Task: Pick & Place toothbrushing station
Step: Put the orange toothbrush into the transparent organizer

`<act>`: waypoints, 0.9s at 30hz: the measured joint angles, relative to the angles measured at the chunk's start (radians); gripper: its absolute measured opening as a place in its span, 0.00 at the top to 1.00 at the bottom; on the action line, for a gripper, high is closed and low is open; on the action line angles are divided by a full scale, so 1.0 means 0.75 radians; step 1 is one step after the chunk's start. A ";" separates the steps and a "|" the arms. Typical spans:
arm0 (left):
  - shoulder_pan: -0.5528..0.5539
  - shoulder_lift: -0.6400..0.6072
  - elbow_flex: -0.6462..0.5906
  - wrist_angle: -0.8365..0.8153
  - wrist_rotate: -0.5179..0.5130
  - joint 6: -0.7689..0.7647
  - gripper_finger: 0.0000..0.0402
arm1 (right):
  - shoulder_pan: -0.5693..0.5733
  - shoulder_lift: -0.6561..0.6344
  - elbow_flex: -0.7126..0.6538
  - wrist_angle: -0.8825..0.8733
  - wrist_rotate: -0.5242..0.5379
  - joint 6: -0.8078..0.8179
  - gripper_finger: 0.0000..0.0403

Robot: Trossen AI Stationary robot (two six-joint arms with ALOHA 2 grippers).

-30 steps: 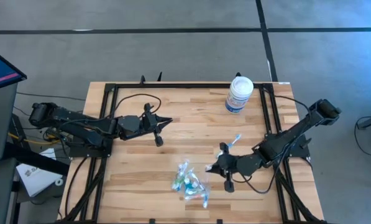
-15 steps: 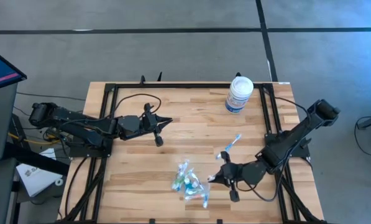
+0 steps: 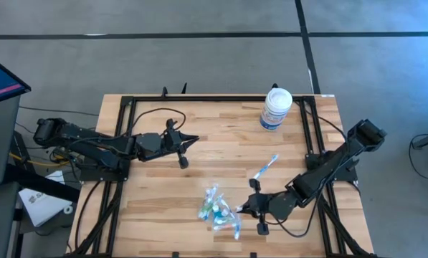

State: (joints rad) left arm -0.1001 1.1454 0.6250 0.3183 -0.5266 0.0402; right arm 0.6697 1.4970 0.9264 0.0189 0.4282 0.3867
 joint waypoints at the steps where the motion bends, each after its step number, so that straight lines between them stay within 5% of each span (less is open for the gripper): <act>1: 0.000 0.000 0.000 0.000 0.000 0.000 0.95 | -0.005 0.012 0.000 -0.002 0.000 0.005 1.00; 17: 0.000 0.000 0.001 0.000 0.000 -0.007 0.95 | -0.061 0.062 0.001 -0.051 -0.019 0.044 1.00; 27: 0.000 0.000 0.001 -0.001 0.000 -0.026 0.95 | -0.085 0.087 -0.090 0.132 -0.055 0.048 0.98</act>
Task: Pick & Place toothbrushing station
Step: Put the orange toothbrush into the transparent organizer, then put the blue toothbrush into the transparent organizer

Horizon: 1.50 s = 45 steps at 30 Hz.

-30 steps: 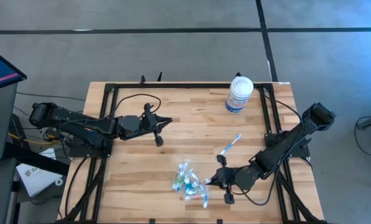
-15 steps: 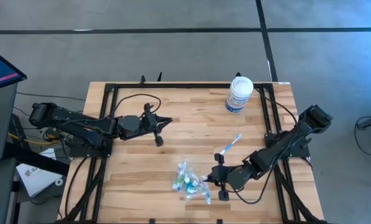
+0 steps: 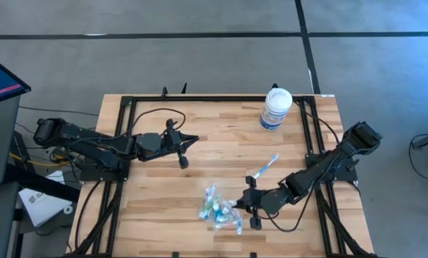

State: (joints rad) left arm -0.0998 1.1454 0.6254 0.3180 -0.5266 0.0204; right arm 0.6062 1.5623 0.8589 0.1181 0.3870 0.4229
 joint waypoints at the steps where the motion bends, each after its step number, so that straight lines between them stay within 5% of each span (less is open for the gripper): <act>1: 0.000 0.000 0.000 0.000 0.000 0.000 0.95 | -0.001 0.000 0.000 -0.001 -0.006 0.000 0.97; 24: 0.000 0.000 -0.005 0.002 0.000 0.001 0.95 | 0.002 -0.066 -0.003 -0.081 -0.062 -0.005 0.69; 45: 0.007 0.000 -0.027 0.020 0.000 0.001 0.95 | -0.111 -0.275 -0.003 -0.842 -0.062 0.286 0.71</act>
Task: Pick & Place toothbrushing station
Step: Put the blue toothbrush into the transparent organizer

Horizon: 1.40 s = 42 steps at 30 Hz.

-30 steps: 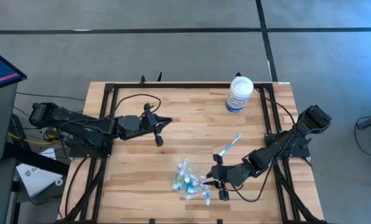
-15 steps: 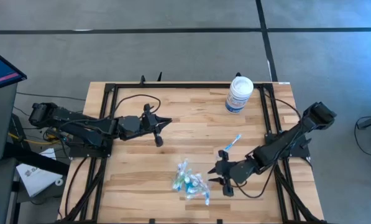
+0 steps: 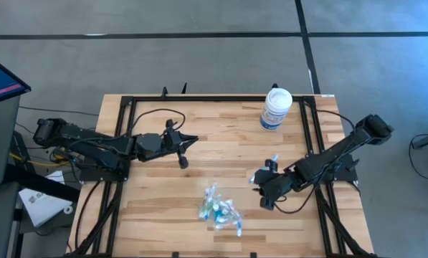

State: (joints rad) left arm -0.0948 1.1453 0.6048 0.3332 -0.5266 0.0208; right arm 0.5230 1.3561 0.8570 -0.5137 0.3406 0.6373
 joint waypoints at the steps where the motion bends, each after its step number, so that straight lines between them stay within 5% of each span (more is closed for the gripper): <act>1: 0.000 0.000 0.000 0.001 0.000 0.000 0.95 | -0.010 0.005 0.000 -0.036 -0.001 0.010 0.71; 18: 0.000 0.000 -0.001 0.008 0.000 0.000 0.95 | -0.272 0.006 0.000 -0.597 -0.011 -0.030 0.71; 33: 0.000 0.000 -0.001 0.007 0.000 0.001 0.95 | -0.440 0.006 0.000 -0.641 -0.101 -0.335 0.69; 42: 0.000 0.000 -0.001 0.006 0.000 0.001 0.95 | -0.473 0.026 -0.068 -0.604 -0.141 -0.411 0.55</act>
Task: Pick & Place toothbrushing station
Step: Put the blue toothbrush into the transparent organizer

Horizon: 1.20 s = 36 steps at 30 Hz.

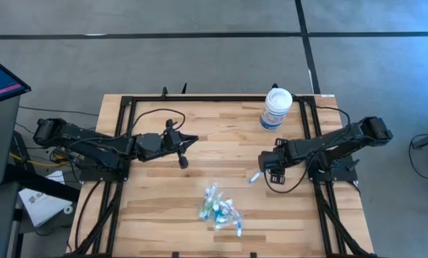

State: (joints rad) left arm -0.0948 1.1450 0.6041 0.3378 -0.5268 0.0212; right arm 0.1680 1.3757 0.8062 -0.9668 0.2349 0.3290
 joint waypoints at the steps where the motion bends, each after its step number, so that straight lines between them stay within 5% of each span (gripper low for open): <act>1: 0.000 0.001 0.000 0.000 0.000 0.000 0.95 | -0.001 0.006 -0.001 -0.002 0.001 -0.001 0.54; 9: 0.000 0.000 0.000 0.000 0.000 0.000 0.95 | 0.000 0.151 0.000 0.077 0.003 -0.237 0.55; 18: 0.000 0.000 0.000 -0.001 0.000 0.000 0.95 | 0.000 0.324 0.008 0.076 0.004 -0.264 0.59; 36: 0.001 0.000 0.000 -0.002 0.000 0.001 0.95 | 0.000 0.367 0.141 0.020 0.011 -0.370 0.59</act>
State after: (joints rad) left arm -0.0940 1.1452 0.6041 0.3365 -0.5266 0.0216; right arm 0.1680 1.6511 0.9118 -0.9521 0.2432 0.0515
